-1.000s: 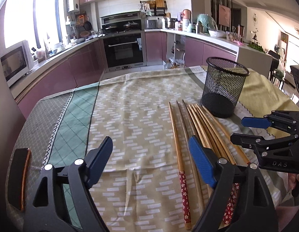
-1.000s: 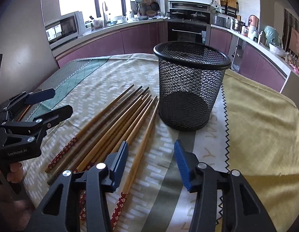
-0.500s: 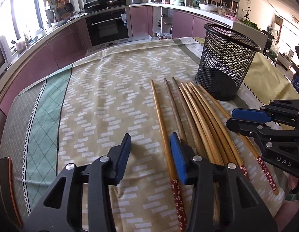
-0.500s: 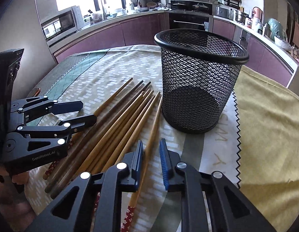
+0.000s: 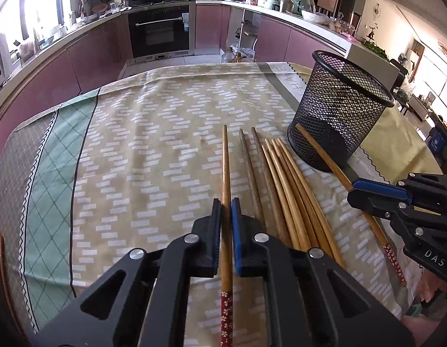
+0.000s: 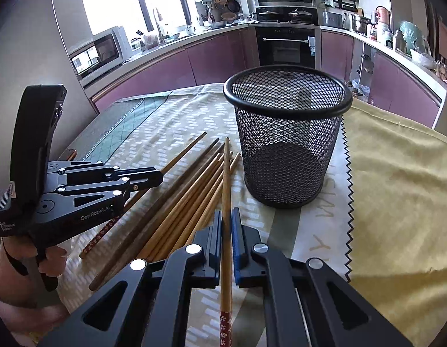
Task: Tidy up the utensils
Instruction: 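Lift both held chopsticks upright and carry them over the mesh cup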
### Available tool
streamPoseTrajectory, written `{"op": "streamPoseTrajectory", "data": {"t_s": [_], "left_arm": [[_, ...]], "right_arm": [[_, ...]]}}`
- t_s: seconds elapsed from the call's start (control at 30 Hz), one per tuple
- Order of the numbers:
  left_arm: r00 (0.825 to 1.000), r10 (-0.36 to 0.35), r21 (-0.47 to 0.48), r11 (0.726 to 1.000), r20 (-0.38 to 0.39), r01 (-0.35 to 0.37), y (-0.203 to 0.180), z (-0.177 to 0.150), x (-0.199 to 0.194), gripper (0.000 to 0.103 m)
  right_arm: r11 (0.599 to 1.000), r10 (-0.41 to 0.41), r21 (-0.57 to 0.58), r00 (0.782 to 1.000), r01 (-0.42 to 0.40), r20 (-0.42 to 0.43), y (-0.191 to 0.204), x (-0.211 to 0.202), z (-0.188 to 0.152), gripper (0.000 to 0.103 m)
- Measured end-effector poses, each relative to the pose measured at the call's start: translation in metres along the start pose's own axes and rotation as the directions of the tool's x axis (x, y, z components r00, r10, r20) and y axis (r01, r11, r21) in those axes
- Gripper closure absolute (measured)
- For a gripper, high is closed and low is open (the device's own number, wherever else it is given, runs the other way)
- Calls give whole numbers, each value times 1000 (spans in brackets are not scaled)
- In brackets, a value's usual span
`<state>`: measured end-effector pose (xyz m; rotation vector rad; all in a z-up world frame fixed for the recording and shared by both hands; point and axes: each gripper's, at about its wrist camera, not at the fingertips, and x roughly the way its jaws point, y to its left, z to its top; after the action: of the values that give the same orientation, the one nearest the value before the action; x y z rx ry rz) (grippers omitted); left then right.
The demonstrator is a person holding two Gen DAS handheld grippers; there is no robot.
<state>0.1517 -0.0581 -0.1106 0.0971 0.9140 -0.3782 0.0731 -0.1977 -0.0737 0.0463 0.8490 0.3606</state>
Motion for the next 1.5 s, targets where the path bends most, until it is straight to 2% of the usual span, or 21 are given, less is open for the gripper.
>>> {"op": "streamPoseTrajectory", "data": {"t_s": [0.2,0.4,0.63,0.9,1.0,1.1,1.17,1.37,1.5], "left_arm": [[994,-66,-2,998,83,67,5,4,-47,95],[971,-131,37,991,200,126,5,15,-107,95],[920,-229,53,973,318,225,10,34,-161,95],[850,-285,80,957,443,279,-9,80,-196,96],[835,-290,98,956,468,277,-21,99,-202,95],[835,-297,108,954,463,280,-35,116,-197,96],[845,-293,112,956,448,272,-44,124,-187,96],[900,-283,111,959,332,261,-63,131,-134,95],[924,-289,115,957,251,268,-69,125,-95,95]], "right_arm": [[999,54,-3,995,-54,83,-6,-32,9,97],[995,96,6,978,-99,185,-16,-64,21,97],[992,121,-4,946,-126,300,-25,-96,38,97],[993,121,-51,897,-110,425,-33,-136,79,97],[995,103,-56,885,-87,454,-40,-143,93,97],[997,80,-51,880,-63,469,-47,-144,104,97],[998,61,-43,888,-46,456,-53,-139,110,97],[999,40,-49,940,-24,339,-62,-104,113,97],[998,41,-50,972,-30,230,-65,-76,112,97]]}}
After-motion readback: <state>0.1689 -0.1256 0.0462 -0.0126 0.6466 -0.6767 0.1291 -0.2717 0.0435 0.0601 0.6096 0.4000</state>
